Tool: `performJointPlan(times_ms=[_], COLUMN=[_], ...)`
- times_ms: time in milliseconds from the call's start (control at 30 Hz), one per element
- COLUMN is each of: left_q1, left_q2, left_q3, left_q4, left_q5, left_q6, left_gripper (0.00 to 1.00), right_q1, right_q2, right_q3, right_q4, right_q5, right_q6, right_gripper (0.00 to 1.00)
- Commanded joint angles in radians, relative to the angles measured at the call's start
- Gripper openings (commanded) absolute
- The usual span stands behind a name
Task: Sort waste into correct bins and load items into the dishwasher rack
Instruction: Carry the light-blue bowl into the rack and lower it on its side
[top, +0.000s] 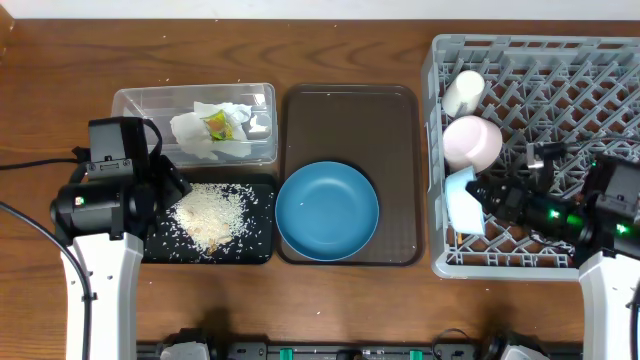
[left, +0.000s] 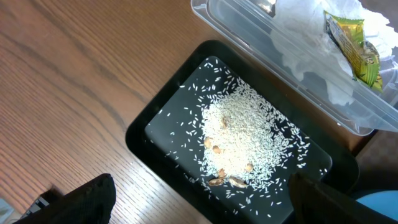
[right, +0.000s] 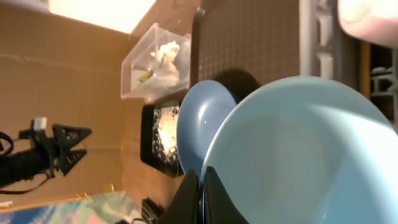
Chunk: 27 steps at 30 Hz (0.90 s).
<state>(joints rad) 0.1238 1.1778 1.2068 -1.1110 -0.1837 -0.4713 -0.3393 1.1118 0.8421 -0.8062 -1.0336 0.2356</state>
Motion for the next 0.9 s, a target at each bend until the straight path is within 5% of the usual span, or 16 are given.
performJointPlan(times_ms=[0, 333, 867], left_q1=[0.005, 0.005, 0.005], left_q2=[-0.002, -0.002, -0.002], left_q3=[0.02, 0.02, 0.02], left_q4=[-0.003, -0.003, -0.003], left_q5=[-0.012, -0.012, -0.012], left_q6=[-0.002, -0.002, -0.002], left_gripper=[0.91, 0.91, 0.91], right_q1=[-0.043, -0.092, -0.184], right_q2=[0.0, 0.0, 0.0], right_q3=[-0.04, -0.072, -0.209], right_q4=[0.04, 0.11, 0.145], right_q5=[-0.149, -0.37, -0.378], right_q6=[0.015, 0.022, -0.043], right_gripper=[0.01, 0.01, 0.01])
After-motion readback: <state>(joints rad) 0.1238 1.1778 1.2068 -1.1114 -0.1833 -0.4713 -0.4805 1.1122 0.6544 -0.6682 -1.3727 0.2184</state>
